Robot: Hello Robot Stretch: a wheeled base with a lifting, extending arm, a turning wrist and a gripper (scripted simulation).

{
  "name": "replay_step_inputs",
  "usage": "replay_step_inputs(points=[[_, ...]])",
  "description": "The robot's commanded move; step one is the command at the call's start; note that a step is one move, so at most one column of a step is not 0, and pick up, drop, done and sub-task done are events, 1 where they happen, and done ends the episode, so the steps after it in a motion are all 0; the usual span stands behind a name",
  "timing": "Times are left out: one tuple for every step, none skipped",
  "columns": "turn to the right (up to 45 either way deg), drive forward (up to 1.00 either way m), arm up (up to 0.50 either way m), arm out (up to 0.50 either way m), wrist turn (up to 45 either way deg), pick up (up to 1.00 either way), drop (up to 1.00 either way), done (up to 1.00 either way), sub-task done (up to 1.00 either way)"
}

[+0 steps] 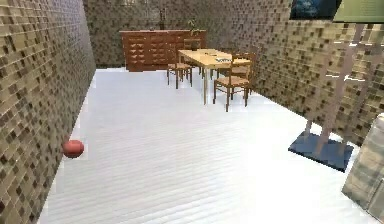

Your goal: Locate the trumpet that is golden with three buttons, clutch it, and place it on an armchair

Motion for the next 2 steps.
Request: replay_step_inputs(points=[[0.0, 1.00, 0.00, 0.00, 0.0, 0.00, 0.00, 0.00, 0.00], [-3.0, 0.00, 0.00, 0.00, 0.0, 0.00, 0.00, 0.00, 0.00]])
